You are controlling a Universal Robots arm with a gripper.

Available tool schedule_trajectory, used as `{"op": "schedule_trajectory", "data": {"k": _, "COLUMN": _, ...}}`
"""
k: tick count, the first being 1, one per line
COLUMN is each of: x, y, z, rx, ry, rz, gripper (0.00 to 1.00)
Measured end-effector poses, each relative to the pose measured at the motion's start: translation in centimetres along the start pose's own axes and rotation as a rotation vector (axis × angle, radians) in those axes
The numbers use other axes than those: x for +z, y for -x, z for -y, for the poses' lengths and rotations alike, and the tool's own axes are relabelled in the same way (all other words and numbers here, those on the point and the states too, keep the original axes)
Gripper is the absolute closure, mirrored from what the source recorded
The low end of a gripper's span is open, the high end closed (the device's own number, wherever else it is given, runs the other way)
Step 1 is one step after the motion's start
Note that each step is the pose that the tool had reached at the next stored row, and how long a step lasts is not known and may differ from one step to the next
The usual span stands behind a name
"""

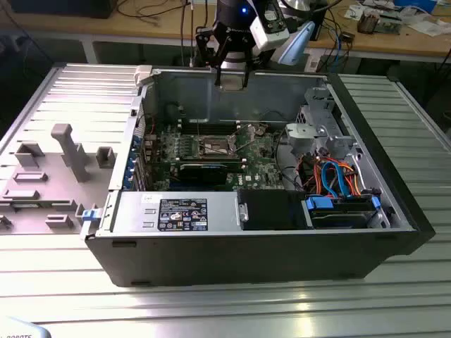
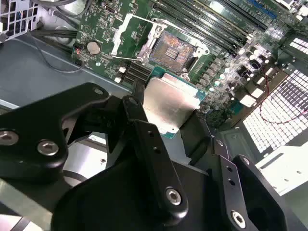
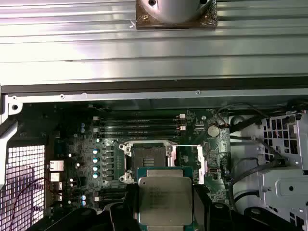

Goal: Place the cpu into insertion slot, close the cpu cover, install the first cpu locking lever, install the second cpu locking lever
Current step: 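Place the cpu into insertion slot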

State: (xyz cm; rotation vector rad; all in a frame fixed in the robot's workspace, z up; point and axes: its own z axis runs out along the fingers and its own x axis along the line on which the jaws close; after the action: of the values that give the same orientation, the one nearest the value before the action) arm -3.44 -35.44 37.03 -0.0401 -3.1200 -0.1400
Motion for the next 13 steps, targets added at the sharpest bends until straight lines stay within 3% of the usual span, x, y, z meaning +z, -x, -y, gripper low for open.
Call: {"op": "schedule_trajectory", "data": {"k": 13, "x": 0.00, "y": 0.00, "z": 0.00, "rx": 0.000, "ry": 0.0000, "rz": 0.0000, "gripper": 0.46}}
